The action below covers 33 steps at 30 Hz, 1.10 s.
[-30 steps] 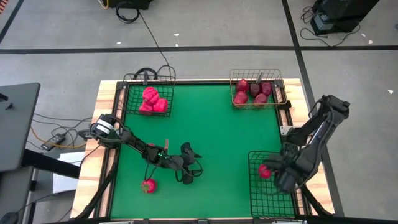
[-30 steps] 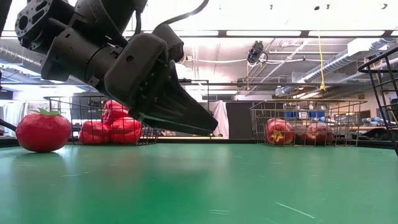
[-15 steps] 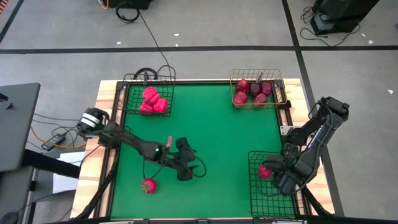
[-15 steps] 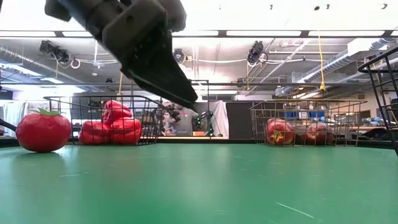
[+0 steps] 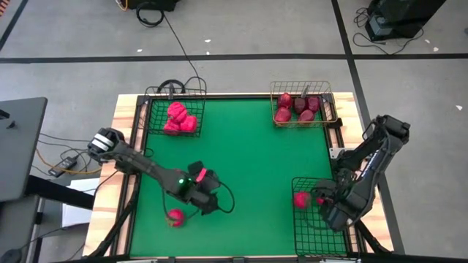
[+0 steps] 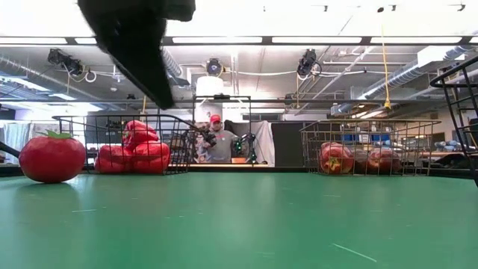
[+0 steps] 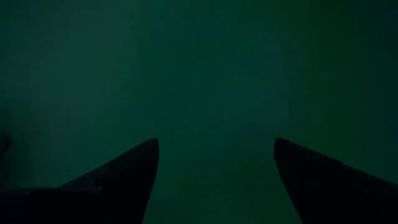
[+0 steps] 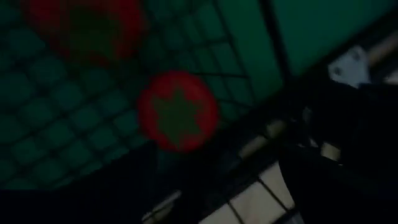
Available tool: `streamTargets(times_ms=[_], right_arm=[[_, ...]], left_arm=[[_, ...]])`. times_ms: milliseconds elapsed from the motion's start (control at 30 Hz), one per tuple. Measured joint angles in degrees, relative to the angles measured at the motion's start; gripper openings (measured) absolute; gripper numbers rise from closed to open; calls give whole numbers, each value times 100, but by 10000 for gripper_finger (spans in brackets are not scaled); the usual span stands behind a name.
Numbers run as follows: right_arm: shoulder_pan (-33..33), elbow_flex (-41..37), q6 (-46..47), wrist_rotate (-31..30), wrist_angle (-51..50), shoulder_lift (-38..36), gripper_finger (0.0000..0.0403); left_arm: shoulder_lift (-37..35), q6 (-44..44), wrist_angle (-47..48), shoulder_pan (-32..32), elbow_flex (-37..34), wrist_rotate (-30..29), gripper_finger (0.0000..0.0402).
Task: Sort produce into baskets
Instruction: Put the red tomato into the bottom black black wire basket
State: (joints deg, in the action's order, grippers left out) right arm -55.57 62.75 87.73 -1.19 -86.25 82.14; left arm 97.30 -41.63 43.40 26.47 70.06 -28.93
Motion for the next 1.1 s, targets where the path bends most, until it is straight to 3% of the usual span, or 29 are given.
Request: streamTargets(times_ms=[167,267,400,567,700,933,1100], right_arm=[[59,-27,215,477,-380,233,360],[36,15,409,315,-343,265,367],[-98,290,695,-473,-360,261,366],[-284,731,845,-1989,-339,259,364],[-288,851,529,-2440,-168,257,364],[-302,851,332,-2478,105,259,363],[-488,851,318,-2623,405,261,364]], left_arm=[[2,-817,1015,298,311,-11,323],[2,-1210,1794,562,383,-71,323],[2,-1874,2493,736,280,85,323],[4,-2770,3421,722,121,327,323],[-3,-2871,3953,505,119,791,323],[-571,-2000,3340,66,-408,1441,323],[-1194,-1901,2907,-141,-1066,1729,323]])
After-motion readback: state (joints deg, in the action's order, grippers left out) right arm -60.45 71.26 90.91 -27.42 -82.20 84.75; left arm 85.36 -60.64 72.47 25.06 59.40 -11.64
